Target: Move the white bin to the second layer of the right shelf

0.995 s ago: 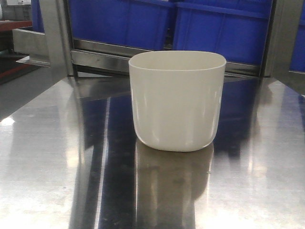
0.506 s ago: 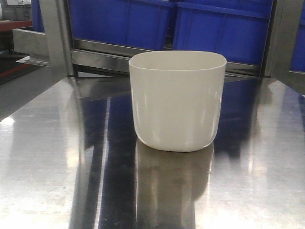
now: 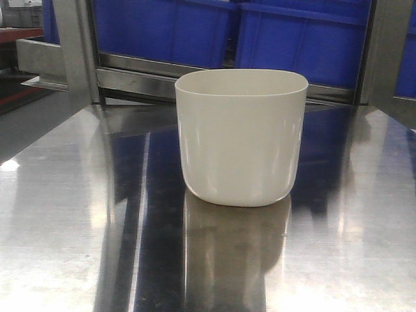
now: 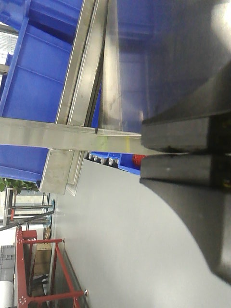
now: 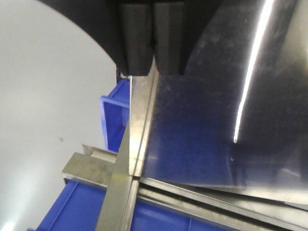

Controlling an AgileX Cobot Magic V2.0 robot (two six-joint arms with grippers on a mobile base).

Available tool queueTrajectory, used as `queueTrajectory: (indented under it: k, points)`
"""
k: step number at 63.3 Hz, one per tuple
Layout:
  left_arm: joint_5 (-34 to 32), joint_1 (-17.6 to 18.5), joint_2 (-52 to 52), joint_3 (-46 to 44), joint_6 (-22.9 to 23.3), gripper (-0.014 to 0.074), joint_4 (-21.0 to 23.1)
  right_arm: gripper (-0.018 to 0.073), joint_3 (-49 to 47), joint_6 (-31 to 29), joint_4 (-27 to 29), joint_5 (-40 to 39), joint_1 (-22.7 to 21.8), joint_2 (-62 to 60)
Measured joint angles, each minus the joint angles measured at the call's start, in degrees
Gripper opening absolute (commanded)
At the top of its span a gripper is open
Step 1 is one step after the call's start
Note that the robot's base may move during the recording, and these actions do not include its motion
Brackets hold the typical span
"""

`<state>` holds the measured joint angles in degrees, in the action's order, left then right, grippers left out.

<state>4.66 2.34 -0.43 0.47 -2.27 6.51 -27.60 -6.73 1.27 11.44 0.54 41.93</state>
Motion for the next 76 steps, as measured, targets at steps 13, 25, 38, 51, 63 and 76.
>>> queueTrajectory:
  k: [13, 25, 38, 51, 63, 76]
  points:
    - [0.0, 0.0, 0.0, 0.0, 0.0, 0.0085, 0.0, 0.0069, -9.9, 4.4, -1.3, 7.0, 5.2, 13.2]
    - [0.0, 0.0, 0.0, 0.0, 0.0, 0.0085, 0.0, 0.0178, -19.2, 16.2, -4.2, 16.3, 12.1, 23.7]
    - [0.0, 0.0, 0.0, 0.0, 0.0, 0.0085, 0.0, 0.0442, -30.4, 33.4, -13.0, 30.2, 18.1, 32.0]
    - [0.0, 0.0, 0.0, 0.0, 0.0, 0.0085, 0.0, 0.0412, -44.1, 40.3, -17.0, 43.4, 27.1, 39.1]
    - [0.0, 0.0, 0.0, 0.0, 0.0, 0.0085, 0.0, 0.0412, -54.7, 41.6, -14.3, 47.3, 32.0, 46.7]
    - [0.0, 0.0, 0.0, 0.0, 0.0, 0.0085, 0.0, 0.0413, -57.7, 41.9, -12.5, 48.4, 33.0, 52.4]
